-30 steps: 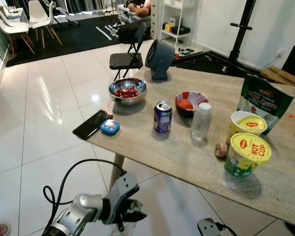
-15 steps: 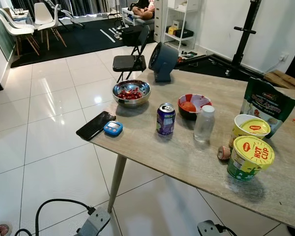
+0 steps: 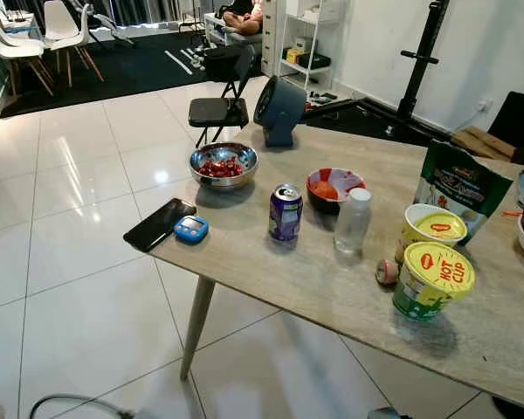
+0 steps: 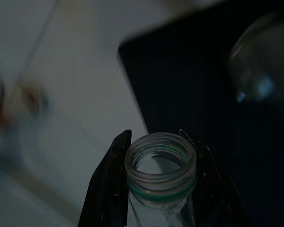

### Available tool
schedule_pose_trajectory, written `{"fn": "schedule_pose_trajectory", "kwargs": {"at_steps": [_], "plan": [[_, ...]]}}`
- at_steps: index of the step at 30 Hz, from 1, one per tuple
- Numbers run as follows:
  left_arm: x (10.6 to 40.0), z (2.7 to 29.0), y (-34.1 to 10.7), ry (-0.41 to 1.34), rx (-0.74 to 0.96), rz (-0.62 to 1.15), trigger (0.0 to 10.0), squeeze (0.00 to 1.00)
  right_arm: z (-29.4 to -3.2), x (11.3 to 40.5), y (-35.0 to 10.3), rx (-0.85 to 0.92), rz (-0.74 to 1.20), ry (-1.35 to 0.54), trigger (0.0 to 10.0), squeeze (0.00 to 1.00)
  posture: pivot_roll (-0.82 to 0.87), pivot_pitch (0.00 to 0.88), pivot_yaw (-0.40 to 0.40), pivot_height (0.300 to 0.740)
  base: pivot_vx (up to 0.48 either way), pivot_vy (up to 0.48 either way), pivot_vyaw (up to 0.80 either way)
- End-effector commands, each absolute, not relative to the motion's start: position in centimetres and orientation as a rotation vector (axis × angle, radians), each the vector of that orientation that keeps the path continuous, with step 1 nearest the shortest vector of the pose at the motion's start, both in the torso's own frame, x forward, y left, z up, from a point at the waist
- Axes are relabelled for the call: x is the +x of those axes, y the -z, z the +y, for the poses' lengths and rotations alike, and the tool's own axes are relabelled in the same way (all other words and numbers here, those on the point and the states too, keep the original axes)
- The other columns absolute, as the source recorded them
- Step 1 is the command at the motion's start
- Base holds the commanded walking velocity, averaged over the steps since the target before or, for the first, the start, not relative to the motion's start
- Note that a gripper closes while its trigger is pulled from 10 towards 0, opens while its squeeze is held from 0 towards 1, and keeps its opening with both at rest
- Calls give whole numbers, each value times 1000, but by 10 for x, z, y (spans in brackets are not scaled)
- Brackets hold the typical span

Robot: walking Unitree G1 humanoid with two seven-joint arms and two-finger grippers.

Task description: Restocking fridge

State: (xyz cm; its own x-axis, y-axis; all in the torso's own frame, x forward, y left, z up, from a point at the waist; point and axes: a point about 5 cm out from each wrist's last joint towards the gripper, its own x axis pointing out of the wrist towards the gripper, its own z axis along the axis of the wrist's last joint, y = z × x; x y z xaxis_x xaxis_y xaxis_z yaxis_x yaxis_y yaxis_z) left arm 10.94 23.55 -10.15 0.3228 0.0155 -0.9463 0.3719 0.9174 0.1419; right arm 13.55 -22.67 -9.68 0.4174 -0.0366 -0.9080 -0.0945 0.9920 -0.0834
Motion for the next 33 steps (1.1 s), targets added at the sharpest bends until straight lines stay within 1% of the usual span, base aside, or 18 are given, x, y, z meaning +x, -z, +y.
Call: {"fn": "schedule_pose_trajectory", "kwargs": {"at_steps": [1,2,5,7,8,9,13,14,15,18,22,33], "plan": [[95,242,104,183,355,1283,10000,0,-229,135,97,-108,1142,-2,10000,0,-46,54,14,740,0,0,0],[95,242,104,183,355,1283,10000,0,-229,135,97,-108,1142,-2,10000,0,-46,54,14,740,0,0,0],[82,248,106,159,382,1311,10000,0,-229,129,99,-70,1148,34,10000,0,-44,56,29,740,0,0,0],[81,248,106,159,386,1316,10000,0,-228,127,100,-59,1151,44,10000,0,-46,59,29,740,0,0,0],[87,249,105,165,407,1304,10000,0,-225,126,100,-59,1155,35,10000,0,-32,70,22,740,0,0,0],[87,249,105,165,407,1304,10000,0,-225,126,100,-59,1155,35,10000,0,-32,70,22,740,0,0,0],[118,248,97,128,403,1212,10000,0,-224,130,100,-83,1157,14,10000,0,-22,71,30,740,0,0,0],[118,248,97,128,403,1212,10000,0,-224,130,100,-83,1157,14,10000,0,-22,71,30,740,0,0,0],[128,248,94,113,393,1184,10000,0,-225,131,99,-76,1155,27,10000,0,-20,65,26,740,0,0,0],[131,248,93,106,384,1178,10000,0,-224,131,99,-70,1153,30,10000,0,-26,63,32,740,0,0,0],[130,249,93,95,375,1184,10000,0,-224,129,100,-66,1157,35,10000,0,-27,65,25,740,0,0,0],[109,255,98,69,357,1242,10000,0,-224,128,100,-73,1164,29,10000,0,-9,58,23,740,0,0,0]]}}
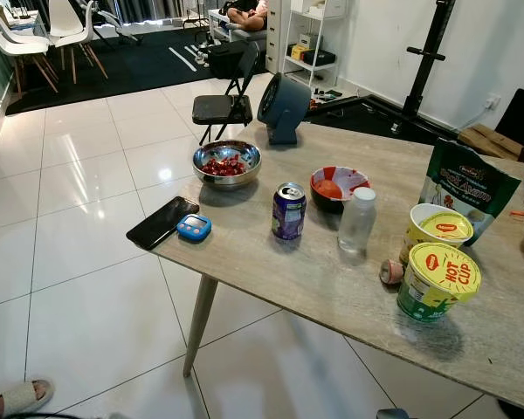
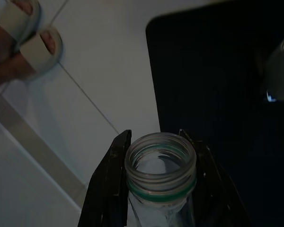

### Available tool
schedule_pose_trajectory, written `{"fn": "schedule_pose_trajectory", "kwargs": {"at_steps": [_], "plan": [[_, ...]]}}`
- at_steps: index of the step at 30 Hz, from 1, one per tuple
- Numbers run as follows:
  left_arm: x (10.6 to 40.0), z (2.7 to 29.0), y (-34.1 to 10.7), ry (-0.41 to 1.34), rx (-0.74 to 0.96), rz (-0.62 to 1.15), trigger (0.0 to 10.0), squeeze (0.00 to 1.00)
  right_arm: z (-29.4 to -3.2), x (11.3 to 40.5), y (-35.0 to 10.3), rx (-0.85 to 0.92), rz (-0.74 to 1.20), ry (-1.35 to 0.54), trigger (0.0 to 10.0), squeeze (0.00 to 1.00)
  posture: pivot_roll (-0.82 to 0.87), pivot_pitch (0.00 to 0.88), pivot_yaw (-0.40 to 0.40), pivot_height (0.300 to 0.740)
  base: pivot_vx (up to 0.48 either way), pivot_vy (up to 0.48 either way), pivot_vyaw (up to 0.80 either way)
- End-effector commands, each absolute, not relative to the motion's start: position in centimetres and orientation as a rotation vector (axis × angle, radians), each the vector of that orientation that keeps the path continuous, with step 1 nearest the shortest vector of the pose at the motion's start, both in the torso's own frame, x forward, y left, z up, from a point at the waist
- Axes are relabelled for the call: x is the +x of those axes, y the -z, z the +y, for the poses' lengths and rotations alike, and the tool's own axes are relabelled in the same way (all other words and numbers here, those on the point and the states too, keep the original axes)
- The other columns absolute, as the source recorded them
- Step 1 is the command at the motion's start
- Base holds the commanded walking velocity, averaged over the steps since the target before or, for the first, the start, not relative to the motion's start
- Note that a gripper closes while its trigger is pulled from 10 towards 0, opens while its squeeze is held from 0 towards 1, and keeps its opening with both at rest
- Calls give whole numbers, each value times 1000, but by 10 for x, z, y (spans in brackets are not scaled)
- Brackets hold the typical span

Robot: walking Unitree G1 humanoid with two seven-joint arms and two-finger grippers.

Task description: Restocking fridge

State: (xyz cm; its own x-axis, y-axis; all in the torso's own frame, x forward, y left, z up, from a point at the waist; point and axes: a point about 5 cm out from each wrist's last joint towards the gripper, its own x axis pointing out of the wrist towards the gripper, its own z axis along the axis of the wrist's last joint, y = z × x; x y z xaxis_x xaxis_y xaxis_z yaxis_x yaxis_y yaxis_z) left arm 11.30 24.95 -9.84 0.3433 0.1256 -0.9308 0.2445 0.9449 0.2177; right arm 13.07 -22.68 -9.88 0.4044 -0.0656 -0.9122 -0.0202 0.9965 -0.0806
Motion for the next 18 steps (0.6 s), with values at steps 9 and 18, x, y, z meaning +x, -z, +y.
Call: {"fn": "schedule_pose_trajectory", "kwargs": {"at_steps": [9,18], "plan": [[119,259,94,64,371,1212,10000,0,-221,128,101,-57,1162,31,10000,0,2,56,30,740,0,0,0],[113,251,98,71,353,1219,10000,0,-225,122,102,-41,1173,53,10000,0,9,68,15,740,0,0,0]]}}
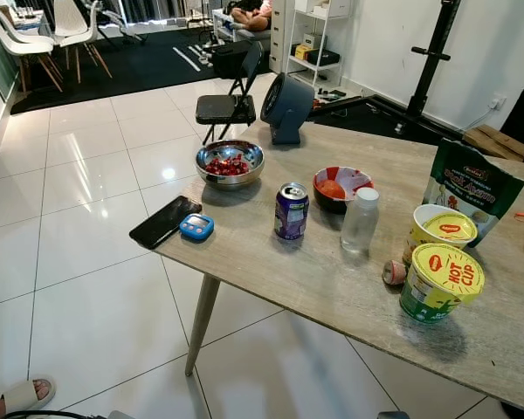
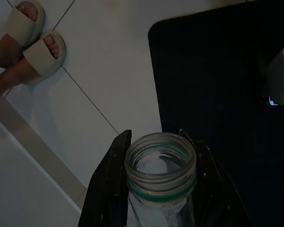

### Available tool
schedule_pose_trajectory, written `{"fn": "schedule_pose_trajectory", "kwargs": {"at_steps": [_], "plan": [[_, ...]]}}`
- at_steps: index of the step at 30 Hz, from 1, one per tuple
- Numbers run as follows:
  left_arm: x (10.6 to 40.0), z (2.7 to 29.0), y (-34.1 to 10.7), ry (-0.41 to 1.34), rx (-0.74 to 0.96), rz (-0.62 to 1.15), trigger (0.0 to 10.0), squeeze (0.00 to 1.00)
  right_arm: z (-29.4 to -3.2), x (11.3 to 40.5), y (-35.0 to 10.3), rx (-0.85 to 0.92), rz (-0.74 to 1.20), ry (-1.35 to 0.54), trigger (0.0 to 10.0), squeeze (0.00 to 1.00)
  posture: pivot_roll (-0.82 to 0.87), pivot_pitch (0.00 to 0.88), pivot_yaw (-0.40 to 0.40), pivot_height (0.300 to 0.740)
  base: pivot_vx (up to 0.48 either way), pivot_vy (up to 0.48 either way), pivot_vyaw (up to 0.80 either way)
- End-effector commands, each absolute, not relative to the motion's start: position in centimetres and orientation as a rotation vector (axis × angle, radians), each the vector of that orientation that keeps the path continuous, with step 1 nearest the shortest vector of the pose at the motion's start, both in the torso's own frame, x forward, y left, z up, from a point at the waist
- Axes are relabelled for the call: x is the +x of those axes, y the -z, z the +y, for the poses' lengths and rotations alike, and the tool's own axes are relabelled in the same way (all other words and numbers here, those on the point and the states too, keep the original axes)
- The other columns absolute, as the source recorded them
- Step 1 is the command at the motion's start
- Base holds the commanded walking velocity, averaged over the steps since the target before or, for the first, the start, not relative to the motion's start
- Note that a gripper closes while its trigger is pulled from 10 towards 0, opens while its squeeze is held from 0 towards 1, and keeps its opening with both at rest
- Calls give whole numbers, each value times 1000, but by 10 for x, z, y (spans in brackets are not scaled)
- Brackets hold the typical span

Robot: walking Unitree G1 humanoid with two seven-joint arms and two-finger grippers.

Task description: Restocking fridge

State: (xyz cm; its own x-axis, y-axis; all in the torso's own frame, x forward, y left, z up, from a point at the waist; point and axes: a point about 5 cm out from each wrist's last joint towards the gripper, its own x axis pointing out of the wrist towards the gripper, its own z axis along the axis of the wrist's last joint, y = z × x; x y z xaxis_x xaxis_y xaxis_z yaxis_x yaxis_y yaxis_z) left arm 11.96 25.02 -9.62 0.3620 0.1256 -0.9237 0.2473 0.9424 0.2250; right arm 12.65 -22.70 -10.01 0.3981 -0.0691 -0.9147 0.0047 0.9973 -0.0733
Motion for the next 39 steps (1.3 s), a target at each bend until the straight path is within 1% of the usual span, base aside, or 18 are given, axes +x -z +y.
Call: {"fn": "schedule_pose_trajectory", "kwargs": {"at_steps": [1,8,12,14,16,18,22,25,27,30,33,39], "plan": [[111,252,98,67,349,1222,10000,0,-224,122,102,-44,1174,46,10000,0,10,70,9,740,0,0,0],[106,248,101,64,332,1234,10000,0,-225,125,101,-64,1176,26,10000,0,5,75,1,740,0,0,0],[104,239,103,98,325,1241,10000,0,-227,130,99,-65,1164,30,10000,0,-1,81,12,740,0,0,0],[105,237,104,112,328,1243,10000,0,-226,131,99,-66,1166,31,10000,0,-1,86,13,740,0,0,-469],[106,234,104,129,332,1243,10000,0,-225,131,99,-63,1167,36,10000,0,2,84,13,740,0,0,-781],[115,227,103,160,342,1225,10000,0,-222,136,98,-51,1159,36,10000,0,-1,86,12,740,0,0,-781],[122,222,103,168,334,1210,10000,0,-219,134,100,-62,1173,21,10000,0,12,70,3,740,0,0,-783],[124,221,102,174,333,1207,10000,0,-218,132,101,-93,1188,-10,10000,0,13,64,9,740,0,0,-788],[124,222,102,163,328,1205,10000,0,-220,133,100,-81,1182,9,10000,0,6,54,13,740,0,0,-788],[123,222,102,167,332,1211,10000,0,-220,135,99,-69,1173,18,10000,0,0,61,10,740,0,0,-788],[116,221,104,163,324,1228,10000,0,-220,133,100,-78,1182,9,10000,0,2,36,-4,740,0,0,-788],[112,219,106,150,293,1239,10000,0,-221,134,99,-97,1187,-7,10000,0,-17,28,-5,740,0,0,-788]]}}
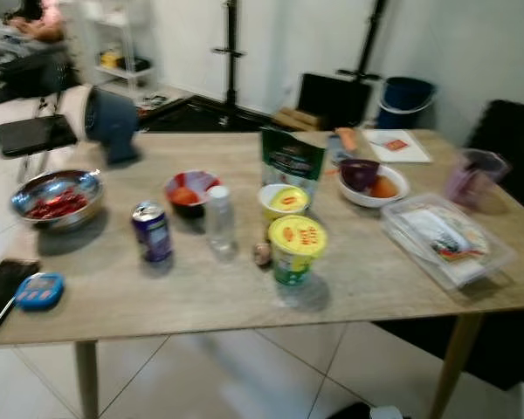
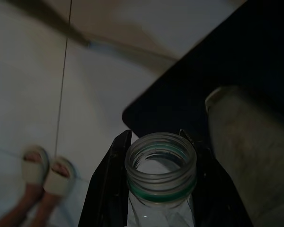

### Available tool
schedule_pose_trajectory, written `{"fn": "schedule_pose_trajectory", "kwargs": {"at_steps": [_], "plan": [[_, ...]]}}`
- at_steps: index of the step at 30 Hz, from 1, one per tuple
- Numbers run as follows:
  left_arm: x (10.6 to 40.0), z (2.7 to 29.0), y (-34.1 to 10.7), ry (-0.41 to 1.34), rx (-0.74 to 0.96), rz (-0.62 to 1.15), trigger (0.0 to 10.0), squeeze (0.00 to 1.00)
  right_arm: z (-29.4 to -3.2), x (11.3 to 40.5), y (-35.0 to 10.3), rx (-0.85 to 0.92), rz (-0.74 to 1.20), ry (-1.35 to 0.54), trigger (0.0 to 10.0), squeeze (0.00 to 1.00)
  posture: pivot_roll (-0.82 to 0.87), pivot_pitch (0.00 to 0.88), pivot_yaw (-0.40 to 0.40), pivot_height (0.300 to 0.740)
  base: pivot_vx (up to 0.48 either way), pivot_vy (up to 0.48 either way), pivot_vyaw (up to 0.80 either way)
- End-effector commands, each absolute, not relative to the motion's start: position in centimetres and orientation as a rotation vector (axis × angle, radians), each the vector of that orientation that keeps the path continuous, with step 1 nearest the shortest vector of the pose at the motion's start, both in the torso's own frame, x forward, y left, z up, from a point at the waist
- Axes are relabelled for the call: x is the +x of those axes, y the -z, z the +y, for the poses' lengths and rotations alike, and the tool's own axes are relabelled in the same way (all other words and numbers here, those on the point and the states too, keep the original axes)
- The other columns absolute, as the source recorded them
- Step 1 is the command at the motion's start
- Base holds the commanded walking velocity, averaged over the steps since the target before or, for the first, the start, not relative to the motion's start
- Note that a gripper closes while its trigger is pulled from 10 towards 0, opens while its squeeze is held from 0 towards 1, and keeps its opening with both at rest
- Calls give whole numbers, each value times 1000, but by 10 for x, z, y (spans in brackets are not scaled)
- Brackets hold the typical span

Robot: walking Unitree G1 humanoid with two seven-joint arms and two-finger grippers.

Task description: Restocking fridge

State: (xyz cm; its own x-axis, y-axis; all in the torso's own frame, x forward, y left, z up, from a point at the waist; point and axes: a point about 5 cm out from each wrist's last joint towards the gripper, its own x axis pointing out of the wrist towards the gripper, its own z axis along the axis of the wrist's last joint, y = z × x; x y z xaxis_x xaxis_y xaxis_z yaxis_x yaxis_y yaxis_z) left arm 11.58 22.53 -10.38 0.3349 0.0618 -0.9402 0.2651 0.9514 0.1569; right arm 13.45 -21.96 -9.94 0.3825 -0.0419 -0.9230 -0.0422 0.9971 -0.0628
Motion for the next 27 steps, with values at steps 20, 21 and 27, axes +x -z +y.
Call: {"fn": "schedule_pose_trajectory", "kwargs": {"at_steps": [20,21,27], "plan": [[113,207,108,209,298,1242,10000,0,-217,136,99,-94,1186,-16,10000,0,-18,0,16,740,0,0,-788],[112,209,108,209,301,1244,10000,0,-214,137,100,-91,1186,-19,10000,0,-15,0,17,740,0,0,-788],[111,210,108,208,301,1247,10000,0,-213,139,100,-88,1183,-24,10000,0,-13,0,16,740,0,0,-788]]}}
